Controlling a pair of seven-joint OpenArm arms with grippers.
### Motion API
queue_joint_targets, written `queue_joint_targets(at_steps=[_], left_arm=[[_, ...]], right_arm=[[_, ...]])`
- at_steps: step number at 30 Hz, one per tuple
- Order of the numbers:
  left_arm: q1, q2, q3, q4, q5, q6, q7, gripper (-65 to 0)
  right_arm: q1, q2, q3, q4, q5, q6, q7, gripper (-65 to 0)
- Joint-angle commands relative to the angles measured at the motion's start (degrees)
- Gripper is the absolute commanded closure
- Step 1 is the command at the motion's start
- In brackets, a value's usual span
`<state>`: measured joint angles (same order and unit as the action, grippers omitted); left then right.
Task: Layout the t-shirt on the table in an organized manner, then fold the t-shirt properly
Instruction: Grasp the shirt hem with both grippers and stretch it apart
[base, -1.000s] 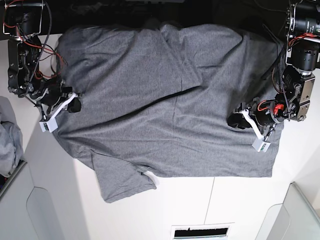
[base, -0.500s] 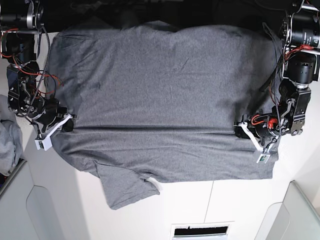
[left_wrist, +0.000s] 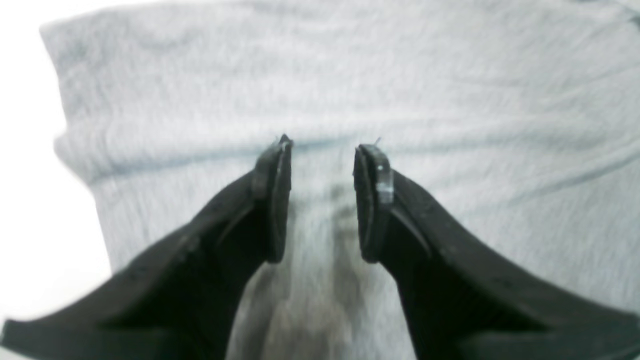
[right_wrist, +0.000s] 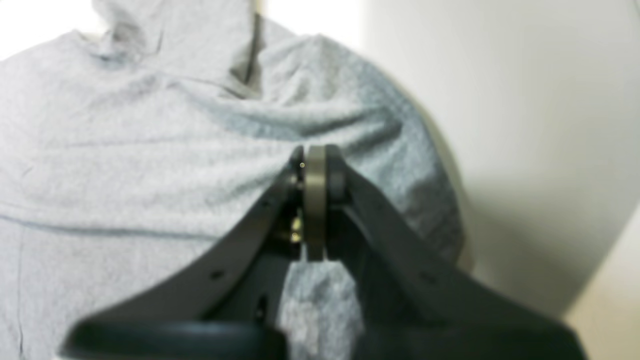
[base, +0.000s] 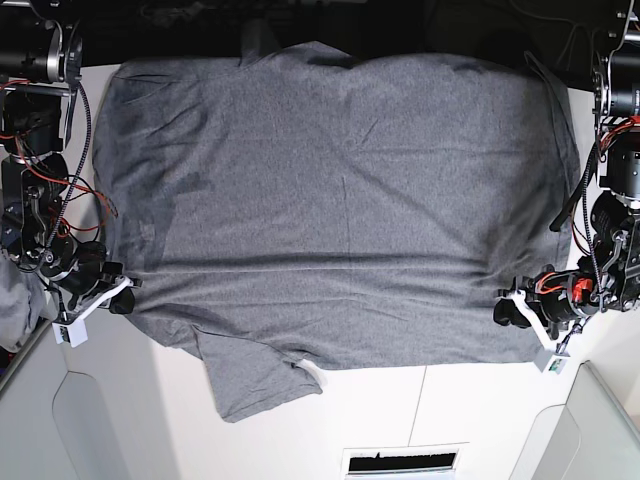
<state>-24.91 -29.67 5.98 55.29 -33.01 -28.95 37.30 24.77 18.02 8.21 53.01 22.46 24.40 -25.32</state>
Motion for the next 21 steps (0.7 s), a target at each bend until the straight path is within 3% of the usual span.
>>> queue_joint_targets(at_steps=[1, 4, 8, 11, 16, 19, 21], left_arm=[[-0.8, -1.3, -0.2, 0.4, -0.6, -0.2, 0.0, -23.4], [0.6, -2.0, -0.2, 0.4, -1.7, -0.6, 2.4, -23.2], [4.7, -3.4, -0.2, 5.2, -15.5, -11.0, 11.3, -16.7], [10.9, -5.6, -0.2, 12.9, -19.0, -11.1, 14.4, -16.3], [22.5, -9.6, -0.2, 23.5, -18.5, -11.1, 14.1, -16.3], [26.6, -9.9, -0.2, 23.8, -15.0, -10.0, 12.1, -16.3], [28.8, -9.9, -0.2, 23.8, -11.8, -7.3, 9.0, -16.3]], right_arm=[[1.4, -0.2, 0.3, 0.9, 0.5, 0.3, 0.5, 0.0], [1.4, -2.1, 0.3, 0.9, 0.5, 0.6, -2.3, 0.0], [0.4, -2.4, 0.3, 1.6, 5.2, 4.2, -10.1, 0.0], [-2.8, -0.8, 0.4, 5.8, 10.1, 5.0, -16.2, 0.0], [-11.4, 2.3, 0.4, 17.2, 11.6, 4.9, -18.8, 0.0], [-15.5, 3.1, 0.4, 19.4, 11.7, 5.0, -19.5, 0.0], [-17.8, 3.0, 0.4, 19.3, 12.0, 5.0, -19.4, 0.0]])
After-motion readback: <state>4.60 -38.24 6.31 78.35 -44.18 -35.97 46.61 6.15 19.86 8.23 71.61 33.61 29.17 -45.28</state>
